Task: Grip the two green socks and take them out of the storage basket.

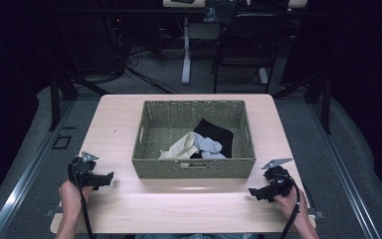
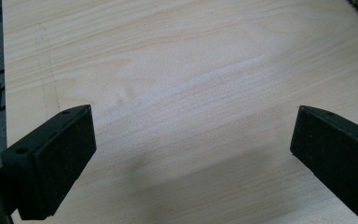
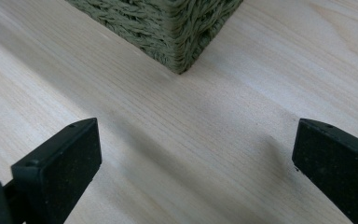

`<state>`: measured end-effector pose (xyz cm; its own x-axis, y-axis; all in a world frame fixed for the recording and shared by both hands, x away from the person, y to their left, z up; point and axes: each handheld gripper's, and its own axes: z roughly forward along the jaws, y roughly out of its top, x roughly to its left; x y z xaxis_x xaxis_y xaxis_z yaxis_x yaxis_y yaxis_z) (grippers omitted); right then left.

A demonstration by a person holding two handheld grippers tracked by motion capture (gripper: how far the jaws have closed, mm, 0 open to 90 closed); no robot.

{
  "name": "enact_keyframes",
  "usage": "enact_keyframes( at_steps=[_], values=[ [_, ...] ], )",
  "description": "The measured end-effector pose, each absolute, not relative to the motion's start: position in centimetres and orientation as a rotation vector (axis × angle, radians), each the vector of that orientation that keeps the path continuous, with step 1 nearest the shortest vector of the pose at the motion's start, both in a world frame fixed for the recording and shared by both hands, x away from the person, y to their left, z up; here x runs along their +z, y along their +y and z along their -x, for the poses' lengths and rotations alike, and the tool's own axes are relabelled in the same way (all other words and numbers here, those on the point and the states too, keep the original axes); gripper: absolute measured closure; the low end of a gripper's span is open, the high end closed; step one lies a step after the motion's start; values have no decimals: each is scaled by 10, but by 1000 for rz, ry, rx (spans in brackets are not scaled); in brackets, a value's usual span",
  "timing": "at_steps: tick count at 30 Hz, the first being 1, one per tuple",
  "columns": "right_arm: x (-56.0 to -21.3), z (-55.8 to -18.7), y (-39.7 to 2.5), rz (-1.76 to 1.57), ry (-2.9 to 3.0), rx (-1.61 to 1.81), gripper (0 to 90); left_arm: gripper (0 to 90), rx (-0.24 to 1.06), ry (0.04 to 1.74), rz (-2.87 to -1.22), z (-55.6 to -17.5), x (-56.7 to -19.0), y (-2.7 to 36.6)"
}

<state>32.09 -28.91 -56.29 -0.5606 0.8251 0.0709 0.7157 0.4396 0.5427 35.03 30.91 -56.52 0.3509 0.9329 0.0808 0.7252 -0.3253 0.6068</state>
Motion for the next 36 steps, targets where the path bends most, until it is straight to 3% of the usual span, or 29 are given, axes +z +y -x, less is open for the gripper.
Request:
enact_keyframes(
  at_steps=[24, 36],
  values=[
    [-563, -319, -287, -1339, 2489, 779, 7, 1, 579, 1415, -2129, -350, -560, 305],
    [-564, -319, -287, -1340, 2494, 771, 7, 1, 550, 1431, -2055, -350, -539, 310]
  ],
)
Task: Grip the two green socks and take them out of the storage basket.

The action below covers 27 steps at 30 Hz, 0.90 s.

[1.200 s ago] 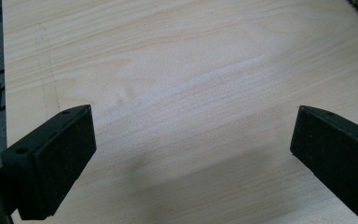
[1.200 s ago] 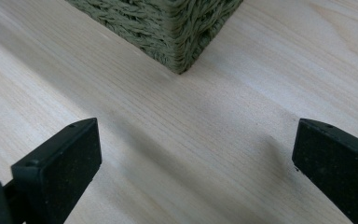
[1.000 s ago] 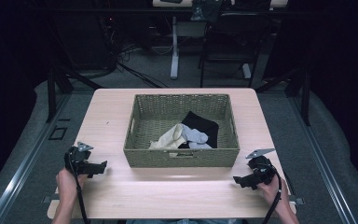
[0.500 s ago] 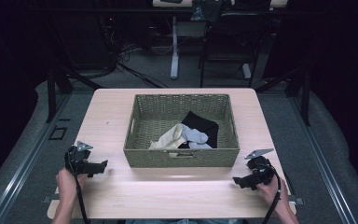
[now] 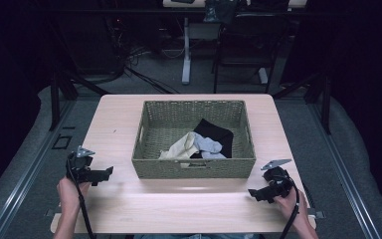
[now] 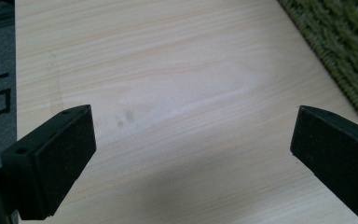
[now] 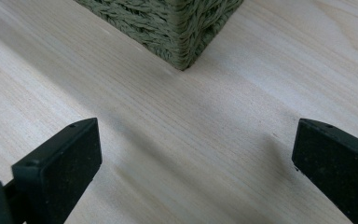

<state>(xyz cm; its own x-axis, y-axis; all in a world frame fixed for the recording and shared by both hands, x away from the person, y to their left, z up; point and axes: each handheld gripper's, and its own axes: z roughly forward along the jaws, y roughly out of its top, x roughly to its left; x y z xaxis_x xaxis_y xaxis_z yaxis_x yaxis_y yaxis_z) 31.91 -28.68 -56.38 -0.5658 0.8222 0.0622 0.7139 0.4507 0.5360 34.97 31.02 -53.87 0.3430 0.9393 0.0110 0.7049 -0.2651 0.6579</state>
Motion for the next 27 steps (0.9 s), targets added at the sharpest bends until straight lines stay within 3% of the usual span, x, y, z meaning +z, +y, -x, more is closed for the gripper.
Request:
enact_keyframes(
  at_steps=[27],
  values=[
    [-566, -318, -286, -1347, 2484, 765, 8, 1, 540, 1230, -2030, -361, -448, 262]
  ],
)
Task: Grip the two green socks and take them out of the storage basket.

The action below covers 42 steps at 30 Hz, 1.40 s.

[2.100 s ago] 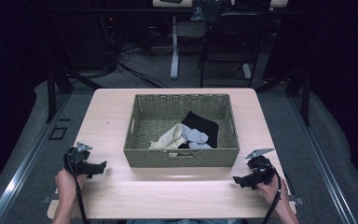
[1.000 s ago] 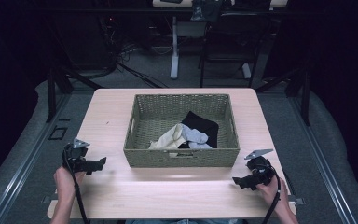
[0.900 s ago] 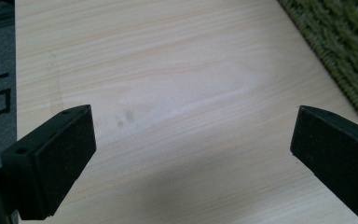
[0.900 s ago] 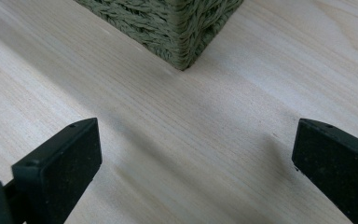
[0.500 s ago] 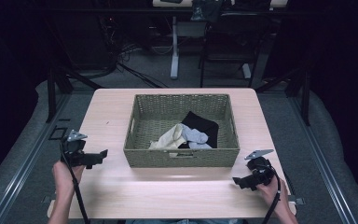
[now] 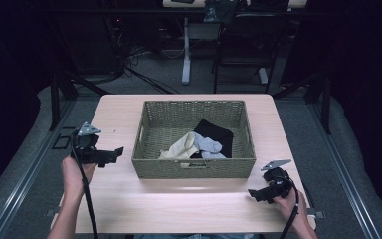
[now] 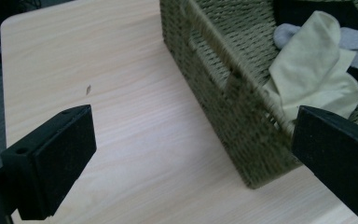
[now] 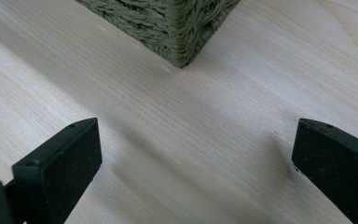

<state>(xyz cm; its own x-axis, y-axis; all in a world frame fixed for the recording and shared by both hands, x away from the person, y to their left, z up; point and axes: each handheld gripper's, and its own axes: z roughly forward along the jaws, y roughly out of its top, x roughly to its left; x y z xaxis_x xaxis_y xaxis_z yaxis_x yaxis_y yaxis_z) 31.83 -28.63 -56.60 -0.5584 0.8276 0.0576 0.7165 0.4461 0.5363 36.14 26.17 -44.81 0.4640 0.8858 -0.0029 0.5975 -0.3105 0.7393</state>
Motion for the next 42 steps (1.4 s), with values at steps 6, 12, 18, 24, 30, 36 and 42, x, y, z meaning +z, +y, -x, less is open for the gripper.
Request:
enact_keyframes(
  at_steps=[6, 12, 18, 24, 30, 36, 42],
  values=[
    [-566, -318, -286, -1339, 2487, 753, 8, 2, 545, 1184, -2054, -372, -435, 244],
    [-566, -318, -286, -1338, 2489, 755, 8, 2, 540, 1132, -2091, -389, -423, 221],
    [-566, -318, -285, -1342, 2488, 767, 8, 2, 522, 1095, -2117, -404, -417, 198],
    [-566, -318, -285, -1338, 2488, 769, 8, 4, 472, 1062, -2161, -422, -417, 173],
    [-566, -317, -285, -1335, 2489, 771, 8, 5, 437, 1055, -2185, -436, -422, 154],
    [-566, -317, -285, -1334, 2487, 771, 8, 2, 361, 1055, -2243, -450, -432, 136],
    [-566, -317, -285, -1332, 2497, 779, 8, 0, 289, 1047, -2284, -458, -444, 123]
  ],
)
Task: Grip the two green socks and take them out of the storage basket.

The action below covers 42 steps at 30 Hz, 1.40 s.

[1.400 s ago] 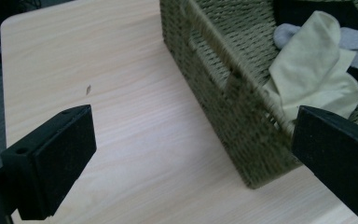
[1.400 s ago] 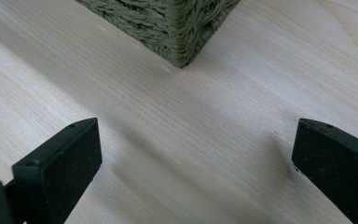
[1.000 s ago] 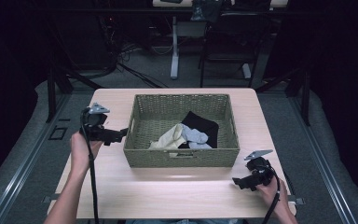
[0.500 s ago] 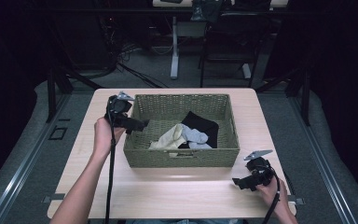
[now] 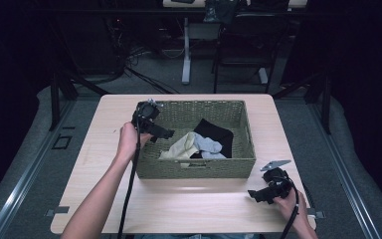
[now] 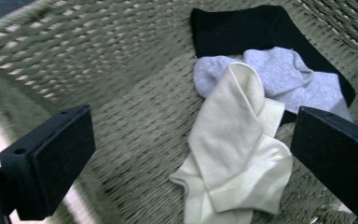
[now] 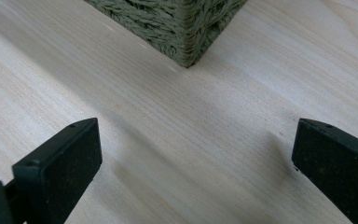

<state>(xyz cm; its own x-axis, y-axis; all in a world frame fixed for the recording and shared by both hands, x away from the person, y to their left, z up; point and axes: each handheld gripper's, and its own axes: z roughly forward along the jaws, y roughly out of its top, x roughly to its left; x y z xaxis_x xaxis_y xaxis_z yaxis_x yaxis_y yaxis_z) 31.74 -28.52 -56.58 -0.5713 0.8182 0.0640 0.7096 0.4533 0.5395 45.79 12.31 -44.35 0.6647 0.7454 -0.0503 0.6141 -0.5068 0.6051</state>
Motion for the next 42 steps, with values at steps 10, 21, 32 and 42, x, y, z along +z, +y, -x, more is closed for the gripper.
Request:
enact_keyframes(
  at_steps=[10, 21, 32, 42],
  values=[
    [-566, -317, -285, -1330, 2495, 774, 8, 18, 238, 1039, -2362, -466, -463, 98],
    [-565, -317, -286, -1332, 2493, 778, 8, 252, 170, 972, -2482, -469, -480, 71],
    [-565, -317, -287, -1328, 2493, 771, 8, 485, 109, 1004, -2574, -477, -498, 54],
    [-565, -317, -287, -1328, 2487, 774, 8, 872, 175, 975, -2581, -472, -487, 57]
  ],
)
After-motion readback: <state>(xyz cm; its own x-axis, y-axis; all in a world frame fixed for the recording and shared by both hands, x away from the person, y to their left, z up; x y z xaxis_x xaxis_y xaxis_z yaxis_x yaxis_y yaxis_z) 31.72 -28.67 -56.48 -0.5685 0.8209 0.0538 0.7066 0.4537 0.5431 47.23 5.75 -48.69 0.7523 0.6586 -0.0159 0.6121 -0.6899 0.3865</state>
